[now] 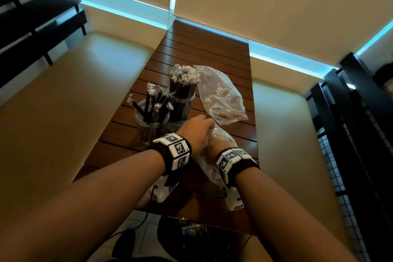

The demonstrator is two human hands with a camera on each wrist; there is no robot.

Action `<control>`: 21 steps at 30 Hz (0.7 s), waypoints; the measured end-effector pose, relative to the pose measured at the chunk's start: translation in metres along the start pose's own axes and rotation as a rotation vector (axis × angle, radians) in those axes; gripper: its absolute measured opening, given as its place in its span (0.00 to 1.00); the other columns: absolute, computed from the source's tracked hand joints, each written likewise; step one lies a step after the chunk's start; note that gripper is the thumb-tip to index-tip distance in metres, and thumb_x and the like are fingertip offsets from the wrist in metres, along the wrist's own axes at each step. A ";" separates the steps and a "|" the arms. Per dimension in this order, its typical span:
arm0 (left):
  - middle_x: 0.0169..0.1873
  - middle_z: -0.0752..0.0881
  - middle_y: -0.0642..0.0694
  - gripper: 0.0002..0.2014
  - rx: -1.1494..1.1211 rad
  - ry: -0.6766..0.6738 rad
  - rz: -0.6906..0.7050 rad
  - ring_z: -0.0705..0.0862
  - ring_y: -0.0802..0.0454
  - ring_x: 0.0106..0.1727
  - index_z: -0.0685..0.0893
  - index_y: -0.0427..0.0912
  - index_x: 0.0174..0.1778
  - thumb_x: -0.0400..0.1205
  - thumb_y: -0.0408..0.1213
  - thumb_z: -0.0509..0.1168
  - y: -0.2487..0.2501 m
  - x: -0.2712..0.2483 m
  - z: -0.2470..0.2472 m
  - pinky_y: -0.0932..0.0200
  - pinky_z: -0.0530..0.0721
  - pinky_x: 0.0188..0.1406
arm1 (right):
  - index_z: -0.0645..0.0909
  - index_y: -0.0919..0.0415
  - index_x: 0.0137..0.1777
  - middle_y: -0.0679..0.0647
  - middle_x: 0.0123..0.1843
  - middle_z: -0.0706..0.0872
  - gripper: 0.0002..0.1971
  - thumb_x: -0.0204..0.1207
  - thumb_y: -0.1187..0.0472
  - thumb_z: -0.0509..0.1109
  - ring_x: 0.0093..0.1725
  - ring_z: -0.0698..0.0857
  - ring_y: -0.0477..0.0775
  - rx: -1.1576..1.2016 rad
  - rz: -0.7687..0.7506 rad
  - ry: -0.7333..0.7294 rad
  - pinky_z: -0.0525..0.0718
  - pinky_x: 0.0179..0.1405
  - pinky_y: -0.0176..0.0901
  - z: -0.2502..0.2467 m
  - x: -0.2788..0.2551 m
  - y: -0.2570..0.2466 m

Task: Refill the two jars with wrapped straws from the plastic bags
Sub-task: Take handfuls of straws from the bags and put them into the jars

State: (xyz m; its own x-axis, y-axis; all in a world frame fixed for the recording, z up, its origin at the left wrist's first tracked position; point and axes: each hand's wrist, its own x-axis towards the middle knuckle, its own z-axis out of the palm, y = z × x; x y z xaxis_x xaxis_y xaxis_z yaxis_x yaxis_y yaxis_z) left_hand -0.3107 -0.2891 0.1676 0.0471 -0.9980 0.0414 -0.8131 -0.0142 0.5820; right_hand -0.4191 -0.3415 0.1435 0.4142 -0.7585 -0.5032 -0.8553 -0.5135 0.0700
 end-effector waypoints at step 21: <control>0.50 0.87 0.38 0.07 -0.053 -0.003 -0.247 0.85 0.38 0.51 0.86 0.39 0.50 0.84 0.38 0.64 0.002 0.036 0.007 0.54 0.80 0.43 | 0.80 0.55 0.39 0.48 0.30 0.78 0.10 0.77 0.50 0.69 0.29 0.78 0.48 -0.717 -0.025 0.182 0.85 0.38 0.41 -0.129 -0.084 0.058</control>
State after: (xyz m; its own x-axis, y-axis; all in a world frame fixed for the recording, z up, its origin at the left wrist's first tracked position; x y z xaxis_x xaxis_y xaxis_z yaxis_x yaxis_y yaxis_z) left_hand -0.3145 -0.3252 0.1643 0.2389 -0.9648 -0.1095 -0.7455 -0.2545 0.6160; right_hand -0.4633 -0.3595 0.3008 0.5291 -0.7657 -0.3658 -0.4569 -0.6203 0.6375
